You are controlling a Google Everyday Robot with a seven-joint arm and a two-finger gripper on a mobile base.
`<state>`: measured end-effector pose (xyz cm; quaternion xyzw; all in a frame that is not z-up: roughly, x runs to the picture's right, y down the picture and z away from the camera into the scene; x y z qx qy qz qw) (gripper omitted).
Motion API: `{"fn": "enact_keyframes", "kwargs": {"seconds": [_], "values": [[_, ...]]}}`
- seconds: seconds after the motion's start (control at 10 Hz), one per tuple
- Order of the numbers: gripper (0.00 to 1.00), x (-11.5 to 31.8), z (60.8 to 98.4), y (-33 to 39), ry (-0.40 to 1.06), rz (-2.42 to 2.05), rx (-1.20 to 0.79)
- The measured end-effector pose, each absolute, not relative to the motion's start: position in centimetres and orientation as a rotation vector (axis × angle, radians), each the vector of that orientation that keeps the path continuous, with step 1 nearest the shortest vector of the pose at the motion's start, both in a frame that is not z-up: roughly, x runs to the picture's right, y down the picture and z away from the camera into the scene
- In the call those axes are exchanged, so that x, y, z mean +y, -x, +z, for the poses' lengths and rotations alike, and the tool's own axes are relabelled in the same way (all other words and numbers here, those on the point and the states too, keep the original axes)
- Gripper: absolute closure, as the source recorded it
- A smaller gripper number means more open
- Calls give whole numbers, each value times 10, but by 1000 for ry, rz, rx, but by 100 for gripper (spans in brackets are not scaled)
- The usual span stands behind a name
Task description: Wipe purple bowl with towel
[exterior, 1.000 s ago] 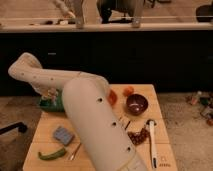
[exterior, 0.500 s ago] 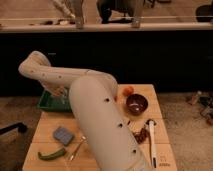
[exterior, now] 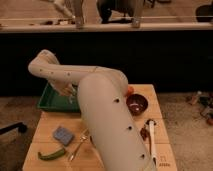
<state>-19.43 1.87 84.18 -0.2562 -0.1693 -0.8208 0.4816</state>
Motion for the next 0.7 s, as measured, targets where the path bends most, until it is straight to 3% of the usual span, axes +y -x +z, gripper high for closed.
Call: {"fn": "enact_keyframes", "kwargs": {"seconds": [0.7], "values": [[100,30,832,123,682,-1845,-370]]}}
